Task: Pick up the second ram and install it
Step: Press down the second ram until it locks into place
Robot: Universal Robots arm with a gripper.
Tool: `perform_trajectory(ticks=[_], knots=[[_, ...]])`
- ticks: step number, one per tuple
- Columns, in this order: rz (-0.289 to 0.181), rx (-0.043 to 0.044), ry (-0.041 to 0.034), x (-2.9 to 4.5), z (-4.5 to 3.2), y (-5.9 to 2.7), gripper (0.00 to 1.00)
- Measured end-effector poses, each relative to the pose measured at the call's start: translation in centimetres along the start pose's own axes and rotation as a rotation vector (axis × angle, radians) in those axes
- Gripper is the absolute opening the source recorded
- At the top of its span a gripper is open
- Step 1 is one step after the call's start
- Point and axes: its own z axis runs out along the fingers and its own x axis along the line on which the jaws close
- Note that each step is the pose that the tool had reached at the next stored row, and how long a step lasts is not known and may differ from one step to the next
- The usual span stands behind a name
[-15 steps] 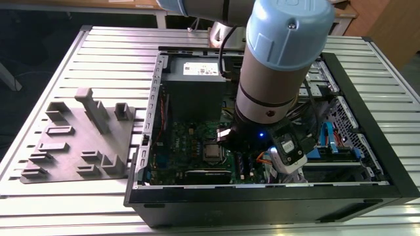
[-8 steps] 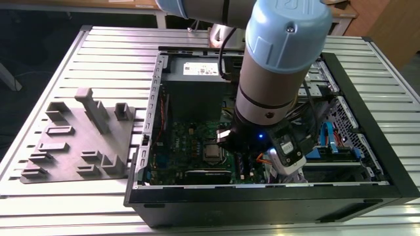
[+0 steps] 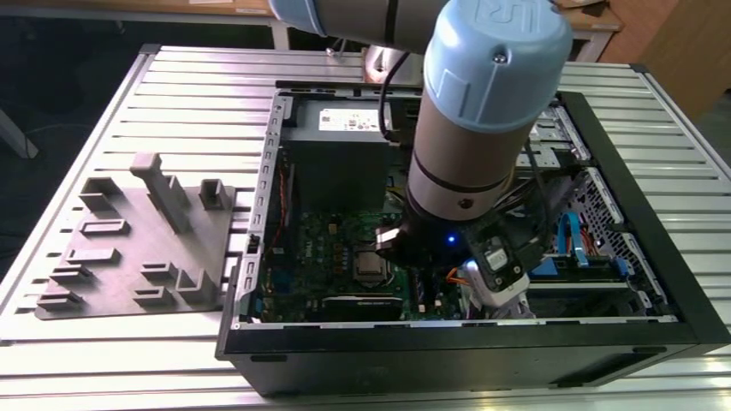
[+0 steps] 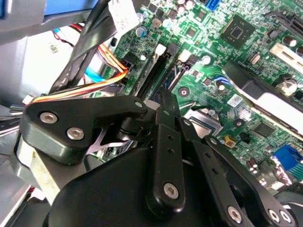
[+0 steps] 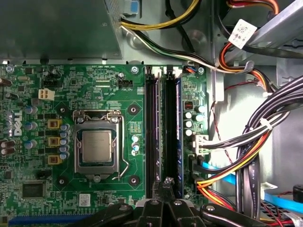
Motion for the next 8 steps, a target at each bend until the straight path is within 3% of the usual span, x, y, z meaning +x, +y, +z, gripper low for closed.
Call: perform_trajectory(ticks=[8], knots=[[0.0,0.0018,0.0,0.12,0.42,-0.03,0.07]])
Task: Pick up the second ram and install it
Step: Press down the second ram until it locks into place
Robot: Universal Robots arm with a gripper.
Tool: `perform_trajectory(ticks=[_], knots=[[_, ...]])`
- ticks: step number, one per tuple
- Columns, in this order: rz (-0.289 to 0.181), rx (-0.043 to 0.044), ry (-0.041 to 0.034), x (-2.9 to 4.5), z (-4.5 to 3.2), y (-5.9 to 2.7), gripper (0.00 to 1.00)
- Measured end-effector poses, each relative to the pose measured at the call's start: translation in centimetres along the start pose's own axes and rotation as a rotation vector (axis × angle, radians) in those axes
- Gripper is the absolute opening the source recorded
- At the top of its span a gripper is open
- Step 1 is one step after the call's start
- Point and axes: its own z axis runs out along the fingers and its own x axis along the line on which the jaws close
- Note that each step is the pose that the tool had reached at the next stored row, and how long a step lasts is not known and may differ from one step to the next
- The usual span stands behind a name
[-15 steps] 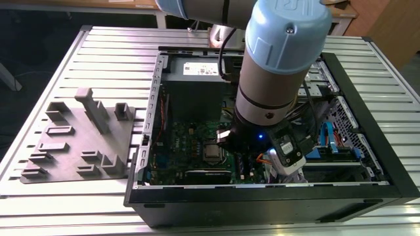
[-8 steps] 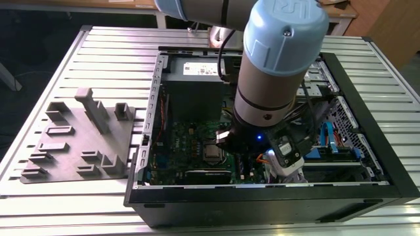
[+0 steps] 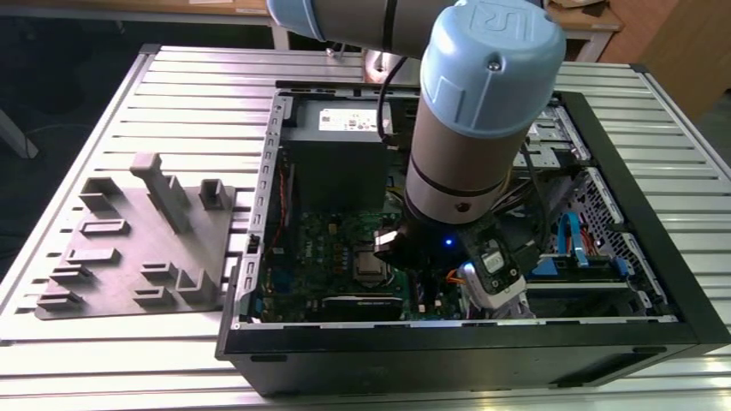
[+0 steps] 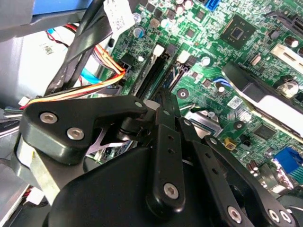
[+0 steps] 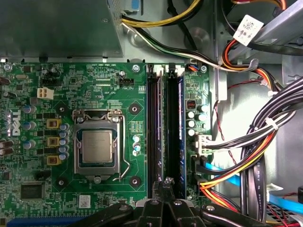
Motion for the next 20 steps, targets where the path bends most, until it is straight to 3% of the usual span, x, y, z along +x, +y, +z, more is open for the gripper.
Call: perform_trajectory(ticks=[20], knots=[[0.0,-0.0003,0.0,0.03,0.51,-0.02,0.07]])
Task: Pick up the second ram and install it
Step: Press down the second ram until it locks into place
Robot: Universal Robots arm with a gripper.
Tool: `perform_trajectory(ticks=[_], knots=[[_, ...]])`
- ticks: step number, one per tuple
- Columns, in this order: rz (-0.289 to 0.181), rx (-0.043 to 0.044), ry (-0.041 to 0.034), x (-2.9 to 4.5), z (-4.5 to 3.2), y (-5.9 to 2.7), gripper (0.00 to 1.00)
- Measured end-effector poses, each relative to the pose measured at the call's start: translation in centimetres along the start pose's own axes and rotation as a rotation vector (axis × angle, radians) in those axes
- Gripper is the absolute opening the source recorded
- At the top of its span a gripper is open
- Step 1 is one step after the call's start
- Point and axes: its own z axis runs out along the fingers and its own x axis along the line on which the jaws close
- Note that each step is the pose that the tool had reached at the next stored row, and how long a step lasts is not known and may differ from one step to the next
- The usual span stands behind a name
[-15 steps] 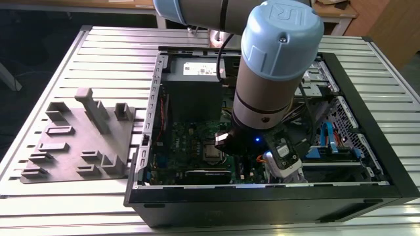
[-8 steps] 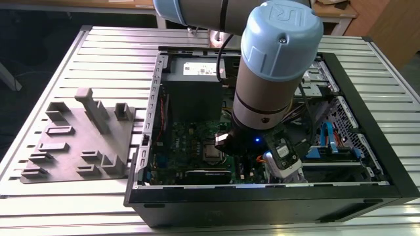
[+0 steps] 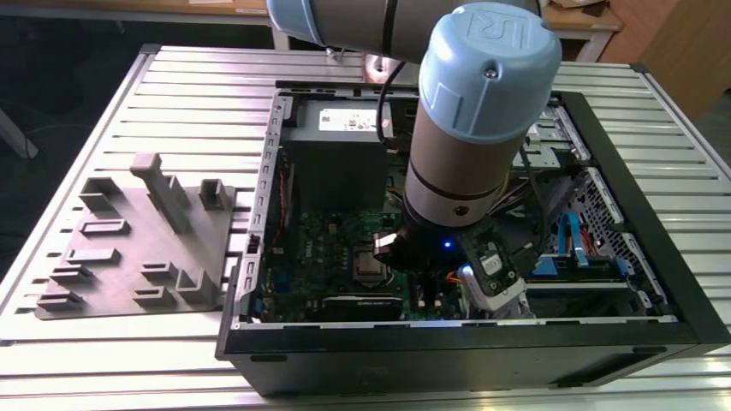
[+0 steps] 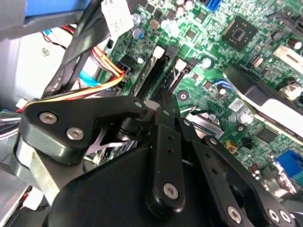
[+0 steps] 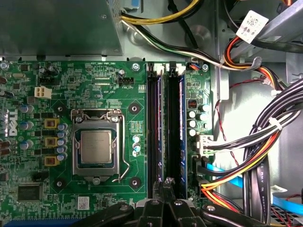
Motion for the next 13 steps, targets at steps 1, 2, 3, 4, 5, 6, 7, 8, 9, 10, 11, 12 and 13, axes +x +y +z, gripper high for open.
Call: perform_trajectory(ticks=[1,2,3,4,5,6,7,8,9,10,11,12,13], knots=[[0.0,0.0,0.0,0.0,0.0,0.0,0.07],[0.0,0.0,0.0,0.0,0.0,0.0,0.07],[0.0,0.0001,0.0,0.0,0.0,0.0,0.07],[0.0,0.0003,0.0,0.0,0.03,0.0,0.07],[0.0,0.0004,0.0001,0.0,0.03,-0.01,0.07],[0.0,0.0004,0.0001,0.0,0.03,-0.01,0.07],[0.0,0.0003,0.0001,0.0,0.04,-0.01,0.07],[0.0,0.0001,0.0,0.0,0.04,0.0,0.07],[0.0,-0.0003,-0.0001,0.0,-0.01,0.01,0.07],[0.0,-0.0015,-0.0004,-0.01,-0.09,0.02,0.07],[0.0,-0.0015,-0.0004,-0.01,-0.28,0.03,0.07],[0.0,-0.0004,-0.0001,-0.03,-0.57,0.04,0.07],[0.0,0.0001,0.0,-0.04,-0.85,0.04,0.07]])
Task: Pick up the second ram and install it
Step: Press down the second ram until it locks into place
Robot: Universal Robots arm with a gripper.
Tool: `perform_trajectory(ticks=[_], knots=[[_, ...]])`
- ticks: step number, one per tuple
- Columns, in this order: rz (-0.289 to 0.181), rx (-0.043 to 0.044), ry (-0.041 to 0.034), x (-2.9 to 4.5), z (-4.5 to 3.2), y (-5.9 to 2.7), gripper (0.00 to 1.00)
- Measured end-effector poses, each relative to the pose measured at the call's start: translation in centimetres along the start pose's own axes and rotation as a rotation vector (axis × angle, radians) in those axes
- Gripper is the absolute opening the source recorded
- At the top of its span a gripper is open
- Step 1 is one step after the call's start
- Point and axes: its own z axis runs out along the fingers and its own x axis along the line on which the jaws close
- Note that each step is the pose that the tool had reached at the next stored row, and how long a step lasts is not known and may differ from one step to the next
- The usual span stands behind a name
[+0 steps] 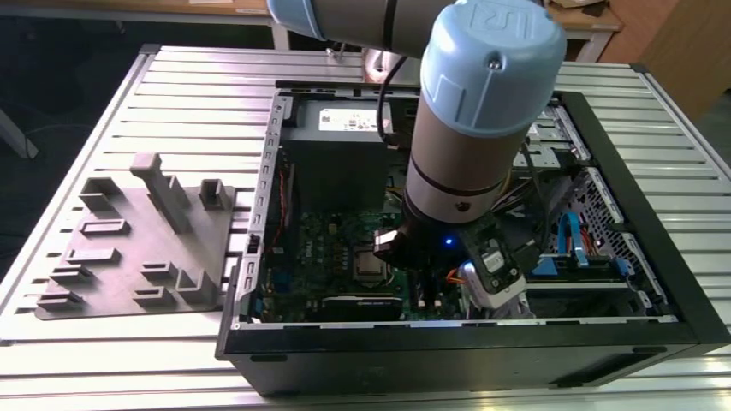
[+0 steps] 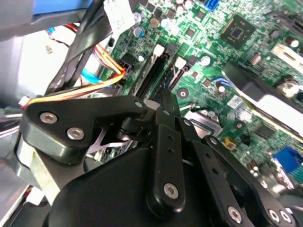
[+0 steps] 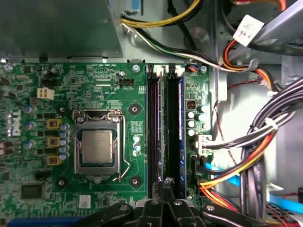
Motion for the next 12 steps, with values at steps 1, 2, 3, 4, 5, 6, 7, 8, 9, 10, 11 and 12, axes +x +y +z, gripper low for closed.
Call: perform_trajectory(ticks=[1,2,3,4,5,6,7,8,9,10,11,12], knots=[[0.0,-0.0002,-0.0001,-0.01,-0.31,0.02,0.07],[0.0,-0.0003,-0.0001,-0.03,-0.61,0.03,0.07],[0.0,-0.0001,0.0,-0.04,-0.93,0.05,0.07],[0.0,0.0,0.0,-0.06,-1.28,0.06,0.07],[0.0,-0.0003,-0.0001,-0.07,-1.62,0.08,0.07],[0.0,-0.0002,-0.0001,-0.09,-1.92,0.1,0.07],[0.0,-0.0001,0.0,-0.09,-2.02,0.1,0.07],[0.0,-0.0003,-0.0001,-0.09,-2.01,0.11,0.07],[0.0,-0.0004,-0.0001,-0.09,-2.02,0.11,0.07],[0.0,-0.0004,-0.0001,-0.09,-2.02,0.11,0.07],[0.0,-0.0003,-0.0001,-0.1,-2.03,0.12,0.07],[0.0,0.0,0.0,-0.1,-2.04,0.16,0.07]])
